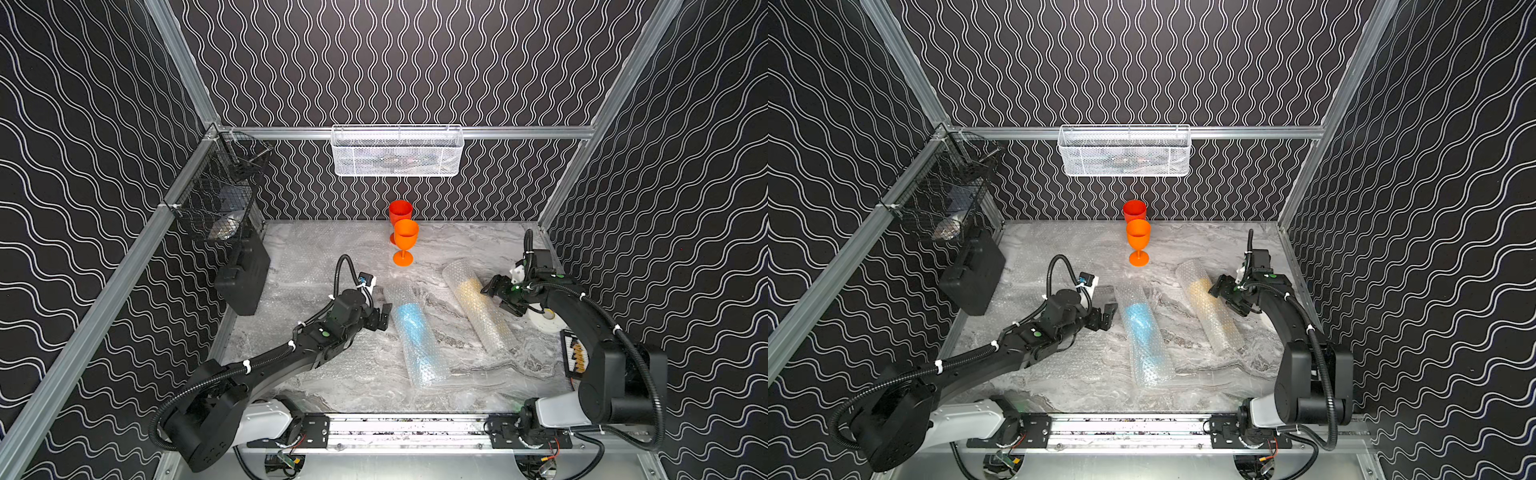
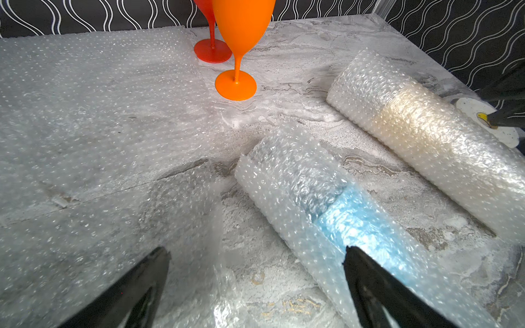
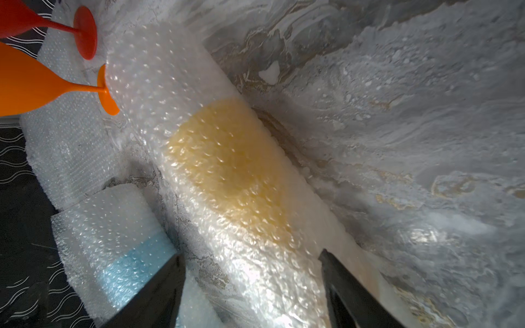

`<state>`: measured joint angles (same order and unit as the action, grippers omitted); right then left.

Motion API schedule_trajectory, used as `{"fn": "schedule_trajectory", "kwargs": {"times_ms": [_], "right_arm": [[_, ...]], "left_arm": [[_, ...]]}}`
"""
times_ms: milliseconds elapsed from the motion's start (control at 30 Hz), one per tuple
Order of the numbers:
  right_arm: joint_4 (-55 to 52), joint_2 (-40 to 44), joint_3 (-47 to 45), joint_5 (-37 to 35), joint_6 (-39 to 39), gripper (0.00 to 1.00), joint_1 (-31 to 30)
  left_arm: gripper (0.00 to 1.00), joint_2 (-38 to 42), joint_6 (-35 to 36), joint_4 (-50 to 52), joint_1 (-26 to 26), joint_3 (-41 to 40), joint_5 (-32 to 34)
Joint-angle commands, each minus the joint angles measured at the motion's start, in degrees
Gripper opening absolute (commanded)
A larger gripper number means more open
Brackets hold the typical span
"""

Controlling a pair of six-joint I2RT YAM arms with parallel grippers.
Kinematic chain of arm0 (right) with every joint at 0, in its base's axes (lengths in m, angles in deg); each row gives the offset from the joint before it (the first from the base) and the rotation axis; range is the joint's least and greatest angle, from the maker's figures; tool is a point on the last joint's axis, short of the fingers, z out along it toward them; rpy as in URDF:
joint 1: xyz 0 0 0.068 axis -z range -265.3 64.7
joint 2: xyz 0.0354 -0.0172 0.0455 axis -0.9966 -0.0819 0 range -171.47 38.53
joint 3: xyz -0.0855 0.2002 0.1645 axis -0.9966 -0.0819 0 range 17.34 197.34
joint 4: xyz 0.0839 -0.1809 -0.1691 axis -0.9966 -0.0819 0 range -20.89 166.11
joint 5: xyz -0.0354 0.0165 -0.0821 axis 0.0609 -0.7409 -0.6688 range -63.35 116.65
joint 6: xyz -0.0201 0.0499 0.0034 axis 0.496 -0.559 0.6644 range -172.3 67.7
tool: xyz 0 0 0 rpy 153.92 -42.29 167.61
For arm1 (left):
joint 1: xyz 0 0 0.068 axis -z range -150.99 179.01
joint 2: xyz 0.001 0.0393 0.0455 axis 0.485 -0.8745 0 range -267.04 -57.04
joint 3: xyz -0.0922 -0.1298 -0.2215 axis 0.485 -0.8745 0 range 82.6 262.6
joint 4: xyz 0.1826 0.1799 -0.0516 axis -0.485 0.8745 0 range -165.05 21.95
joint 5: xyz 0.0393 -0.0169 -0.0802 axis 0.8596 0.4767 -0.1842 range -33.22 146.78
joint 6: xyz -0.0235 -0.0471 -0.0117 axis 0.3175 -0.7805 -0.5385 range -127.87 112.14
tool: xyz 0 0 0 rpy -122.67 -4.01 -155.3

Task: Unpack wine glasses from bubble wrap
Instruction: Move the bubble wrap to the center of the board.

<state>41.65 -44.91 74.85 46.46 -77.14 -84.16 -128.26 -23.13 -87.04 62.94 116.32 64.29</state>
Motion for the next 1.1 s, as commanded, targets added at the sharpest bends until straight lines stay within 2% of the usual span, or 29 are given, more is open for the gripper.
{"fn": "schedule_trajectory", "kwargs": {"times_ms": [0,167,300,433,500,600,733,900,1067], "right_arm": [[1.26,-0.41,-0.64,3.9,-0.12,0.76,-0.94],[2.08,-0.26,-0.65,4.07,-1.83,0.76,-5.37],[3.48,0.28,-0.43,4.02,-5.16,0.76,-11.23],[6.5,1.61,-0.81,9.12,-8.99,0.76,-14.9],[6.33,2.83,-0.6,10.04,-9.22,0.76,-14.9],[2.92,4.69,1.5,5.96,-6.58,0.76,-13.86],[4.3,5.02,0.41,9.67,-6.09,0.76,-5.92],[1.79,2.41,1.41,5.66,-2.65,0.74,-6.19],[-3.06,-1.71,4.07,-5.18,1.19,0.75,-13.97]], "left_arm": [[0.99,-0.46,-0.95,-0.98,-0.1,0.64,-0.8],[0.99,-1.01,-2.32,-0.85,-0.08,1.66,-3.05],[0.99,-2.53,-4.43,-1.56,0.49,3.6,-5.06],[0.99,-4.82,-4.9,0.55,2.88,8.45,-6.1],[0.99,-6.27,-5.2,2.2,4.28,11.16,-6.34],[0.98,-8.99,-6.53,4.26,6.13,15.03,-7.06],[0.98,-12.98,-8.01,6.49,8.78,19.49,-6.76],[0.98,-19.41,-7.68,12.03,11.2,26.61,-6.66],[0.98,-21.8,-8.76,11.42,11.68,28.2,-7.05]]}}
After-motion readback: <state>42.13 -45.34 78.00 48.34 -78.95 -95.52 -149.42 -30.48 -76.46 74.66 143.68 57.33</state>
